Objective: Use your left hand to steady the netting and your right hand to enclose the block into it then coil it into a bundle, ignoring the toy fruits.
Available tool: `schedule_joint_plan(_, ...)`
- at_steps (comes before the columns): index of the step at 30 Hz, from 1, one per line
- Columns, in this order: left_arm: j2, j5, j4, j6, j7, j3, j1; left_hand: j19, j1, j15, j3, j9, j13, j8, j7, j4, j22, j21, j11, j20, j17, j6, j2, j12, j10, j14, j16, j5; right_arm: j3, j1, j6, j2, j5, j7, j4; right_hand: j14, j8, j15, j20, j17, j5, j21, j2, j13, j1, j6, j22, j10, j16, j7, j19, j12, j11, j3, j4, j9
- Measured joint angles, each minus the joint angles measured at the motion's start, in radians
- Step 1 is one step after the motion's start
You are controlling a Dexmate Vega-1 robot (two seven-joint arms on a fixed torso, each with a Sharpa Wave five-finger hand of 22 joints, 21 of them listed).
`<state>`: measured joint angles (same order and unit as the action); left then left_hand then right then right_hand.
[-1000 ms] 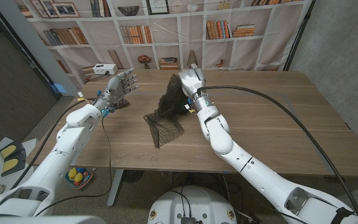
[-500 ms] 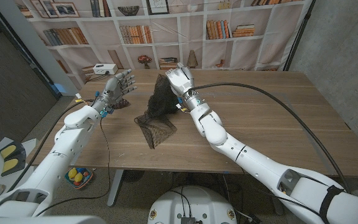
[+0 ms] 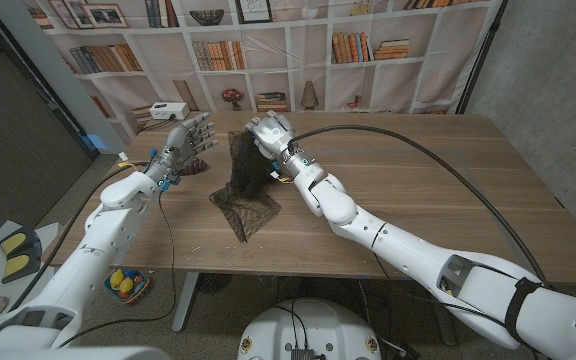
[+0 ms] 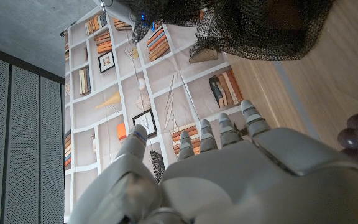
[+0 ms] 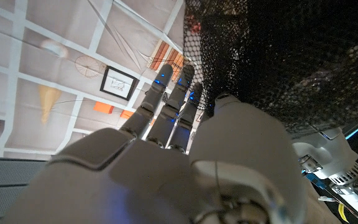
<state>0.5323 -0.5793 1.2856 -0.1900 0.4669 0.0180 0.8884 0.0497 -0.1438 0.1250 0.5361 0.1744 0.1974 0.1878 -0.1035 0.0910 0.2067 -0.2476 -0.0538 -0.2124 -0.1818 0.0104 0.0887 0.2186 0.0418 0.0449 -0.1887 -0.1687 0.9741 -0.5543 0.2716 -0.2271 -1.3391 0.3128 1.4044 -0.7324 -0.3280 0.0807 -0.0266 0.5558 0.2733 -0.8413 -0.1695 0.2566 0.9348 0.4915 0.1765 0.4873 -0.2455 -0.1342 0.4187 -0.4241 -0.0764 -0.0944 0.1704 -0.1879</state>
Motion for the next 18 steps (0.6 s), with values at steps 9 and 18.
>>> schedule_joint_plan(9, 0.0, -0.002, -0.015, -0.006, 0.006, -0.001, -0.004, 0.0, 0.0, 0.0, 0.0, 0.0, 0.0, 0.0, 0.0, 0.0, 0.0, 0.0, 0.0, 0.0, 0.0, 0.0, 0.0, 0.0, 0.0, 0.0, 0.0, 0.0, 0.004, -0.011, 0.042, 0.061, 0.115, -0.05, -0.028, 0.16, 0.137, -0.025, 0.101, 0.017, -0.009, 0.097, 0.018, -0.019, -0.379, -0.261, 0.0, -0.195, 0.025, 0.043, -0.131, 0.149, 0.071, 0.091, 0.008, -0.015)
schedule_joint_plan(18, -0.002, -0.002, -0.025, -0.011, 0.011, -0.001, -0.01, 0.0, 0.0, 0.0, 0.0, 0.0, 0.0, 0.0, 0.0, 0.0, 0.0, 0.004, 0.0, 0.0, 0.0, 0.0, 0.0, 0.0, 0.0, 0.0, 0.0, 0.0, -0.005, -0.023, 0.142, 0.112, 0.201, -0.118, -0.026, 0.326, 0.137, -0.036, 0.176, 0.002, -0.006, 0.21, 0.114, -0.013, -0.587, -0.376, 0.0, -0.293, 0.05, 0.092, -0.293, 0.213, 0.133, 0.224, -0.009, -0.014)
